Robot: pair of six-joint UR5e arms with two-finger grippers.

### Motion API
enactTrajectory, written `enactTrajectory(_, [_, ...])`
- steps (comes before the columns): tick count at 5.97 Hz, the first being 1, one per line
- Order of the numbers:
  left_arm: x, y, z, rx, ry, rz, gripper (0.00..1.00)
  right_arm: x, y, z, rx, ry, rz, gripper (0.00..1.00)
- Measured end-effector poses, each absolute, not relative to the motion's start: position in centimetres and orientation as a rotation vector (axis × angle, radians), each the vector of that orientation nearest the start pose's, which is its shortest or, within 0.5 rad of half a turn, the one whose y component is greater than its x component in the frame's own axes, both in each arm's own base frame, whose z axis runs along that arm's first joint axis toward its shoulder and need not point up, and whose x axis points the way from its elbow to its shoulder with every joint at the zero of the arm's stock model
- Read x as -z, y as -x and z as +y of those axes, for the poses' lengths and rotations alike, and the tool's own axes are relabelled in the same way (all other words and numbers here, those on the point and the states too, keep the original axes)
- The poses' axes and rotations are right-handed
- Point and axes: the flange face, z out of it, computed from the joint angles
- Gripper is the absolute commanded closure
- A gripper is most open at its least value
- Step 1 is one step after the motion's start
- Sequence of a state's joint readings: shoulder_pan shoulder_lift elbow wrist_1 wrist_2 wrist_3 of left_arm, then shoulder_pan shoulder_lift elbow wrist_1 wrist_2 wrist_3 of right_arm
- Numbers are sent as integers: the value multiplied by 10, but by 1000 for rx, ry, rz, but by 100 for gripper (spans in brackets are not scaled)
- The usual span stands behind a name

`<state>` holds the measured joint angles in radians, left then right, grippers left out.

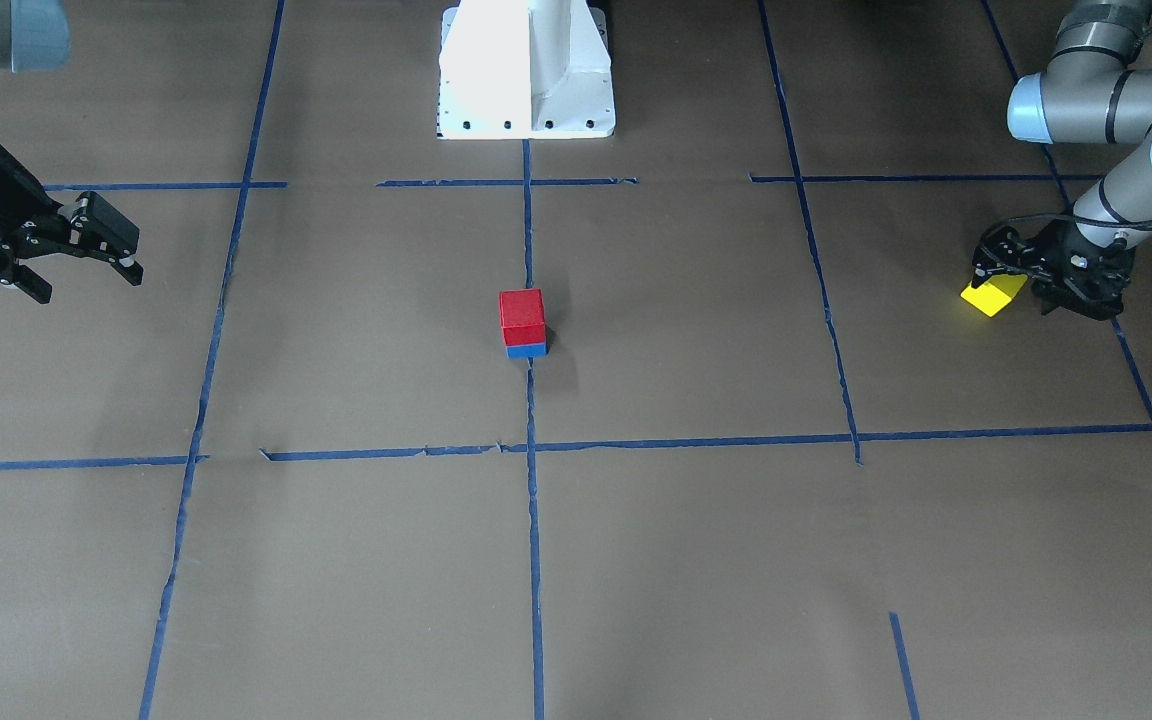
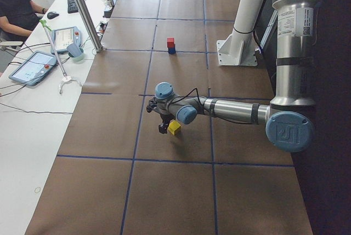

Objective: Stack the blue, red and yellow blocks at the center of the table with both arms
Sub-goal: 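Lower the left gripper onto the yellow cube and grasp it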

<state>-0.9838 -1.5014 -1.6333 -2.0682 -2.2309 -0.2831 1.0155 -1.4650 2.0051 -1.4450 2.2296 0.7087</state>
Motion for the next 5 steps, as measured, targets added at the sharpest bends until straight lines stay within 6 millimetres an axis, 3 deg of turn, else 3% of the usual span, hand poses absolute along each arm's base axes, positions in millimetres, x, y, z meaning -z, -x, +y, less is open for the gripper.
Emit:
enactTrajectory(2, [-609,-216,-442,-469,-143,827,3,-383,206,-469,79,-142,-893,0])
enactTrajectory(3, [-610,-216,-439,-474,-136,834,13,-382,206,-469,79,-142,-894,0])
enactTrajectory(5, [-622,-211,-428,-483,-138,835,74,-382,206,-469,79,-142,-894,0])
